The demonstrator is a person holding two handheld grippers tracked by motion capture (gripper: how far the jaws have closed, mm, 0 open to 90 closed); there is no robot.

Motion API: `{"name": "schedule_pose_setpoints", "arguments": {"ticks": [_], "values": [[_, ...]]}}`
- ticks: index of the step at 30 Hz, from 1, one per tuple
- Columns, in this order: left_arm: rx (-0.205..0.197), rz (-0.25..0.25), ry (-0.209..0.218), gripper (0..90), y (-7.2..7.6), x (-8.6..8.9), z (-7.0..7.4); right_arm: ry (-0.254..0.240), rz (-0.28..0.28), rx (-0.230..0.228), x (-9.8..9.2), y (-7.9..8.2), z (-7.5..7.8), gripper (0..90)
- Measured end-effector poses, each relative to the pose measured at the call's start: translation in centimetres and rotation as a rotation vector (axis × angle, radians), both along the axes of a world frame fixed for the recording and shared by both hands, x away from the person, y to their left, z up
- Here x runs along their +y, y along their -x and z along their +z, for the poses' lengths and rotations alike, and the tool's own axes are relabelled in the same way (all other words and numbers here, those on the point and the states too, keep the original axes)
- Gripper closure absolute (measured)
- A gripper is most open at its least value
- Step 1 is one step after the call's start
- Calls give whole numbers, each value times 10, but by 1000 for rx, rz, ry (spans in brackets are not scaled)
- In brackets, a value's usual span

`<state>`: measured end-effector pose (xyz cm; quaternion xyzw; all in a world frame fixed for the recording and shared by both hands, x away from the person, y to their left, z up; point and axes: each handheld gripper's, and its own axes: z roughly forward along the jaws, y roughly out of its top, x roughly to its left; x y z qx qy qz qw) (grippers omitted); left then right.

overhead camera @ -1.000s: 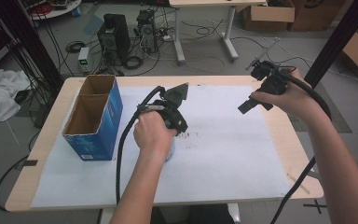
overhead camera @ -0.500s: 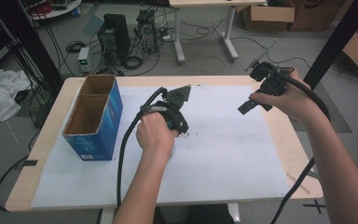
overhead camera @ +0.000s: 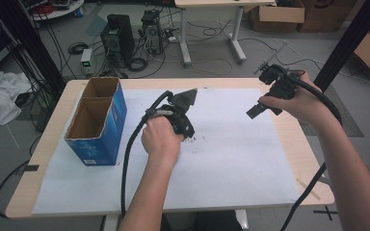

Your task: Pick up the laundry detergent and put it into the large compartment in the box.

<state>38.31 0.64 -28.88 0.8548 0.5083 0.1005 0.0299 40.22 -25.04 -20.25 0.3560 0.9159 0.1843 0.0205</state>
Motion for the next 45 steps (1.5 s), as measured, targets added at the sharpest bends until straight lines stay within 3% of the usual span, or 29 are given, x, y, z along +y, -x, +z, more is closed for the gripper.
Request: {"name": "schedule_pose_setpoints", "arguments": {"ticks": [15, 45], "values": [[7, 24, 11, 249, -1, 6, -2, 1, 2, 2, 2, 0, -1, 287], [19, 18, 13, 333, -2, 5, -5, 9, 5, 13, 7, -4, -5, 287]]}}
